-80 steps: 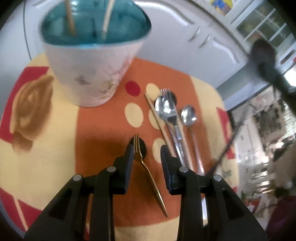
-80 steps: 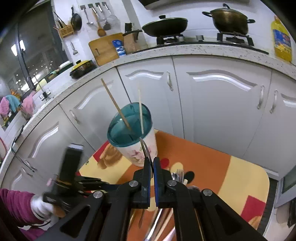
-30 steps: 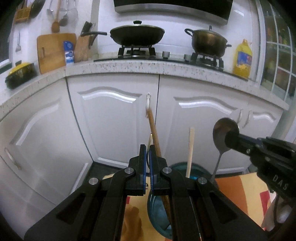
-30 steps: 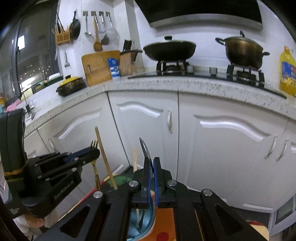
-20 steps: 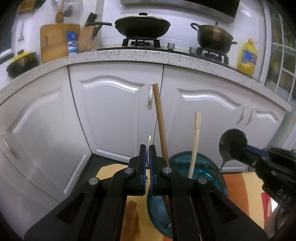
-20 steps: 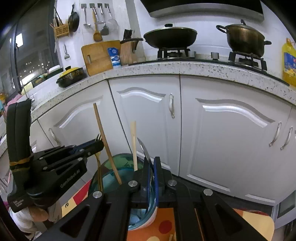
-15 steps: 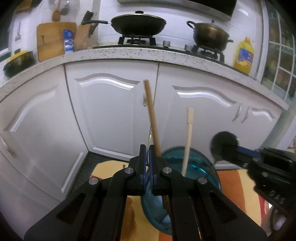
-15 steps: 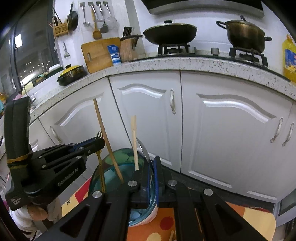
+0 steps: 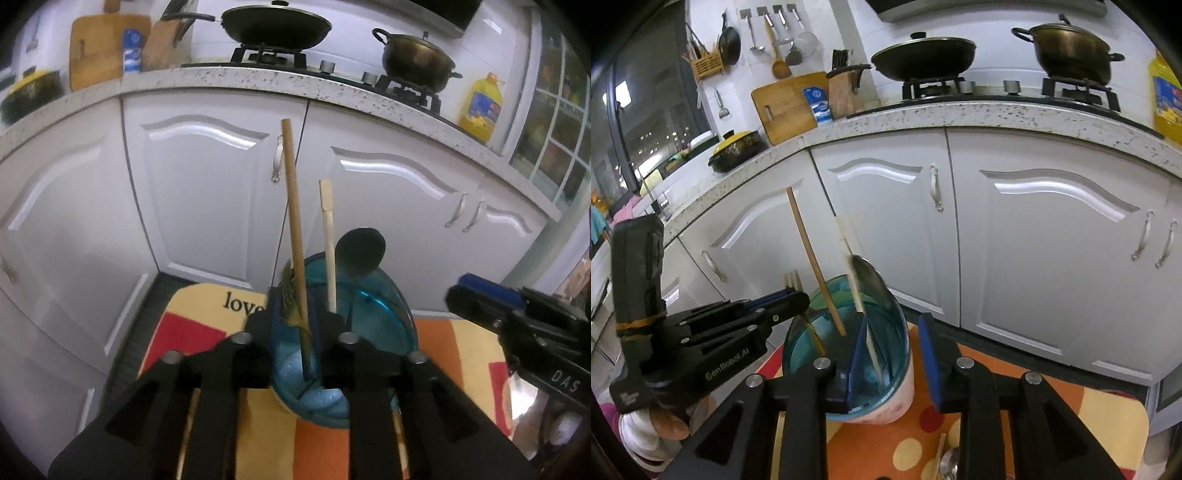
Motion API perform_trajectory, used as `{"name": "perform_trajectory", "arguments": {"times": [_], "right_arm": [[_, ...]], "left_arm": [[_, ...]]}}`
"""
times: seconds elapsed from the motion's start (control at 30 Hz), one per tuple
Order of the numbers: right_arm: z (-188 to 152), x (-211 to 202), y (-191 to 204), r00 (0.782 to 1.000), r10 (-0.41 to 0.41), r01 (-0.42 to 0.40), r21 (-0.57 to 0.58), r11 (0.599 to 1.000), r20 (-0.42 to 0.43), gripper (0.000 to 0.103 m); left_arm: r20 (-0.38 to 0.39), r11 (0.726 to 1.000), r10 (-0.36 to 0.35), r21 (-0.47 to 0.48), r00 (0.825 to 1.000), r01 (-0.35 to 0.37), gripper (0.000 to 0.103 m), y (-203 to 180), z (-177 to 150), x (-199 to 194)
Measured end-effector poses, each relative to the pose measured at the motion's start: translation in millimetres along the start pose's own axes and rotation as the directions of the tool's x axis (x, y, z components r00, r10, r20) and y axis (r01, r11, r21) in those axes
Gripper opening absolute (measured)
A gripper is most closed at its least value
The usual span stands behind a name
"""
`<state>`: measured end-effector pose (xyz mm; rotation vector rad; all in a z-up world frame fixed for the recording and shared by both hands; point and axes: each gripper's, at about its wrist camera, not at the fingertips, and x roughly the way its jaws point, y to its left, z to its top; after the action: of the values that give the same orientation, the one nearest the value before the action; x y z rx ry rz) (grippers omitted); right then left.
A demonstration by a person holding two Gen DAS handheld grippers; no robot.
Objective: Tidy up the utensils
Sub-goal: 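Open both tools to drop the gold fork and spoon into the holder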
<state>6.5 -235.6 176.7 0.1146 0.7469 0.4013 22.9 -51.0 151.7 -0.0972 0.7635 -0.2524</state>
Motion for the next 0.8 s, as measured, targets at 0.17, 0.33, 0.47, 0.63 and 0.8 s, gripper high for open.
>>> {"name": "perform_trajectory", "arguments": {"times": [0.17,0.33,0.47,0.63,0.8], "right_arm": [[-11,-14,1,1.000,-0.007,0.007,0.011,1.000,-0.002,0.028],[-23,-24,2,1.000,-0.019,0.020,0.026,0.999,-0.012,0.033],[-31,-34,5,1.000,-0.023,0.024,0.030,0.999,-0.009,0.033],[-41,-47,12,1.000,-0.024,0.025,0.030,0.999,-0.004,0.033],[-51,-63,17,0.999,-0.042,0.042,0.027,0.999,0.004,0.034]], "left_arm": [[0.014,0.999,-0.010,-0.041,1.000,0.010,0.046,6,-5,-17],[0.026,0.999,-0.016,-0.047,1.000,0.018,0.048,6,-8,-33],[0.041,1.000,-0.015,-0.026,0.999,0.016,0.048,-3,-13,-48],[0.050,1.000,-0.020,0.004,0.999,0.019,0.049,-19,-25,-62],[0.052,0.999,-0.028,0.038,0.998,0.026,0.049,-37,-38,-71]]}}
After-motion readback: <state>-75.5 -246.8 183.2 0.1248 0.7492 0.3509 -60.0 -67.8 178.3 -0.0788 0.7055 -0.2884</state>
